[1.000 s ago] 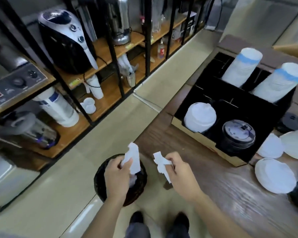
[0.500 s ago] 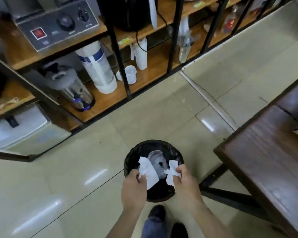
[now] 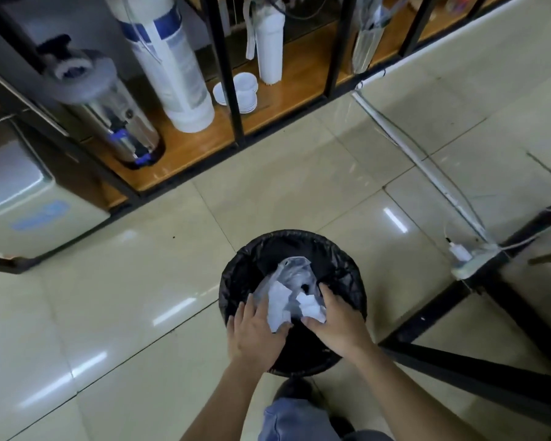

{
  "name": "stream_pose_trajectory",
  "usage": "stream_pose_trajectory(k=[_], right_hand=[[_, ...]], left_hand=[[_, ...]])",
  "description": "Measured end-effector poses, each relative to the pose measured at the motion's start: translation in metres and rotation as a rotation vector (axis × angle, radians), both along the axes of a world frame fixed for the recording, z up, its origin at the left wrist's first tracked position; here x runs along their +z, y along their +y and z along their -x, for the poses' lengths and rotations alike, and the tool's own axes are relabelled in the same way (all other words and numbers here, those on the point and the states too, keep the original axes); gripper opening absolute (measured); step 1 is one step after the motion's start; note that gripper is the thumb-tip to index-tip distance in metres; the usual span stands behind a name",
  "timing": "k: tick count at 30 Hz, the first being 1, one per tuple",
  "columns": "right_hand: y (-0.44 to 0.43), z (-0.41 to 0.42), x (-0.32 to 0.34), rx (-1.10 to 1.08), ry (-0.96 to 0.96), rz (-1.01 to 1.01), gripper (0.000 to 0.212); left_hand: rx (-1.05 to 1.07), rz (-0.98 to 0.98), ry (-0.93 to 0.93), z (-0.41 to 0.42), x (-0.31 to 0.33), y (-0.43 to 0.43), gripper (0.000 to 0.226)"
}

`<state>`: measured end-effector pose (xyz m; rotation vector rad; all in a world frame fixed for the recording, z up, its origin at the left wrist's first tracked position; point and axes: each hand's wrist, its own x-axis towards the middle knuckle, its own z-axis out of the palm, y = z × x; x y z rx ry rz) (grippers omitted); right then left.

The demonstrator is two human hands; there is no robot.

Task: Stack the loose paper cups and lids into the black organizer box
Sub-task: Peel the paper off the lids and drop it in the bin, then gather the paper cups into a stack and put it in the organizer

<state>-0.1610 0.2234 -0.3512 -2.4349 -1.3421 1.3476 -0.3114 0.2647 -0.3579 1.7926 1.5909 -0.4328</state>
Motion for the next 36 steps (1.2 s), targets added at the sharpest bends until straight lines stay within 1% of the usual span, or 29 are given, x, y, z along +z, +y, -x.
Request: stream_pose_trajectory(k=[5,8,10,11,12,15,18,20,22,26,31,36], right_hand=[[0.007,-0.001,0.098,0.054,-0.029,-0.212,0.080],[0.013,0.000,0.164,0.104,-0.083,-0.319,0.083],[0.015,-0.001,0.207,0.129,-0.140,-0.381,0.083],[0.016,-0.002,0.228,0.136,-0.173,-0.423,0.084],[0.016,-0.002,0.248,0.132,-0.216,-0.472,0.085],[0.016,-0.008,0.303,0.063,-0.376,-0.627,0.086],[0.011,-0.019,0.352,0.003,-0.441,-0.738,0.083],[0.003,-0.030,0.379,-0.024,-0.496,-0.771,0.083],[-0.010,-0.043,0.401,-0.067,-0.548,-0.795,0.083],[-0.048,-0.072,0.437,-0.199,-0.600,-0.825,0.081],[-0.107,-0.128,0.468,-0.355,-0.683,-0.844,0.081],[-0.178,-0.192,0.484,-0.461,-0.784,-0.854,0.080]], left_hand=[[-0.002,-0.214,-0.107,0.002,0.097,0.016,0.068],[-0.015,-0.343,-0.187,0.001,0.164,0.025,0.066],[-0.027,-0.409,-0.241,-0.001,0.209,0.030,0.069],[-0.036,-0.431,-0.263,-0.002,0.231,0.032,0.075],[-0.045,-0.442,-0.284,-0.004,0.252,0.035,0.079],[-0.053,-0.479,-0.359,-0.010,0.307,0.042,0.078],[-0.089,-0.520,-0.427,-0.023,0.355,0.045,0.073],[-0.111,-0.523,-0.458,-0.033,0.381,0.043,0.070],[-0.163,-0.549,-0.481,-0.046,0.404,0.038,0.071],[-0.273,-0.562,-0.540,-0.085,0.443,0.020,0.066],[-0.426,-0.542,-0.648,-0.160,0.474,-0.018,0.065],[-0.530,-0.519,-0.771,-0.241,0.492,-0.083,0.062]])
